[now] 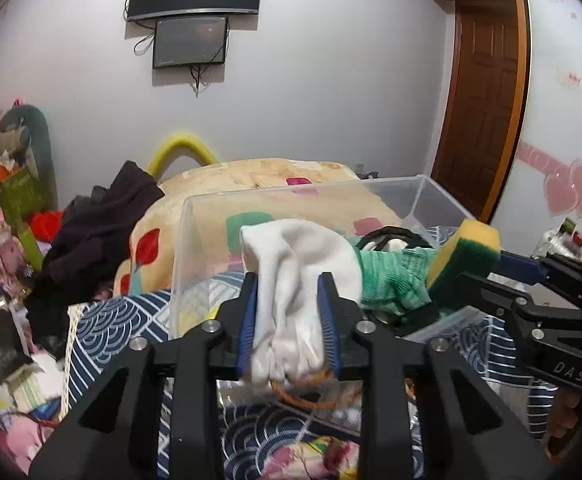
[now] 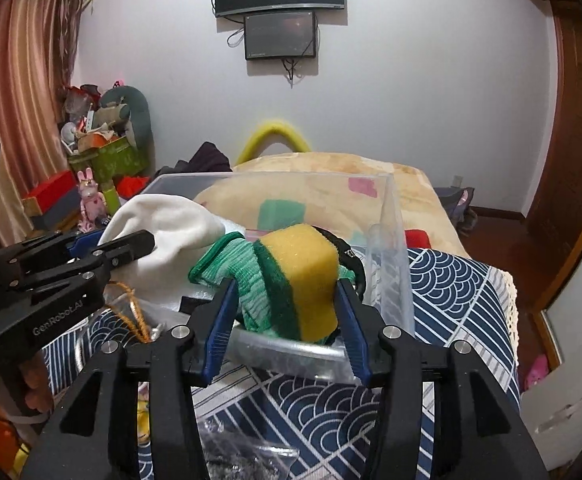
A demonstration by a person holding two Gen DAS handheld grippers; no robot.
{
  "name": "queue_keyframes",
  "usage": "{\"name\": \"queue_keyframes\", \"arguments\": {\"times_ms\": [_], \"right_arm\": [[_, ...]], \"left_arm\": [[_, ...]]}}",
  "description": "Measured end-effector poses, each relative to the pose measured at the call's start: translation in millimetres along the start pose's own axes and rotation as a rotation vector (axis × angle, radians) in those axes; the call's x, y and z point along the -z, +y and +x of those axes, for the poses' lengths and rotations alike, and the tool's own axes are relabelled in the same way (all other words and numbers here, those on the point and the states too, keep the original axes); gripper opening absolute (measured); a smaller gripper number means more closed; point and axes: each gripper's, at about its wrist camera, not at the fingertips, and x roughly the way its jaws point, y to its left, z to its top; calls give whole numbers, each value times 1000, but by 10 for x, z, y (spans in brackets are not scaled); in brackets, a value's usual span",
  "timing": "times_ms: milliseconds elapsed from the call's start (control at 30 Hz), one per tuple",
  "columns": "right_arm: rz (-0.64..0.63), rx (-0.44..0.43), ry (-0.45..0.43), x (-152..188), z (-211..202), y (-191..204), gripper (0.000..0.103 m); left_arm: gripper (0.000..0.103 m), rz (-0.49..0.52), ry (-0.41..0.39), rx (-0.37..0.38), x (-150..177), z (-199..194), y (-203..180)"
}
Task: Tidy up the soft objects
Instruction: 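Place the sponge into the clear box with the right tool while the left tool drops the cloth bag in, then grasp the bag of steel-wool scrubbers with the right tool while the left tool grasps the floral scrunchie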
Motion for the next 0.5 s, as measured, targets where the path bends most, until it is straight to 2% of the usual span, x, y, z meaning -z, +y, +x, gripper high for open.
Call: {"name": "queue_keyframes", "arguments": {"times_ms": [67, 133, 200, 433, 500], "right_arm": [[-2, -9, -6, 14, -63, -7, 52], [-5, 4, -20, 16, -124, -9, 59], [-3, 15, -43, 10, -198, -10, 67], [3, -5, -116, -34, -493, -36, 71], [-4, -3, -131, -11, -562, -25, 73]], "left_arm": [[41, -15, -6, 16, 8, -85, 12], [54, -18, -14, 24, 12, -167, 14], [60, -19, -32, 30, 4, -276, 6], [87, -27, -94, 54, -21, -672, -14], [90, -29, -112, 52, 5, -785, -7]]}}
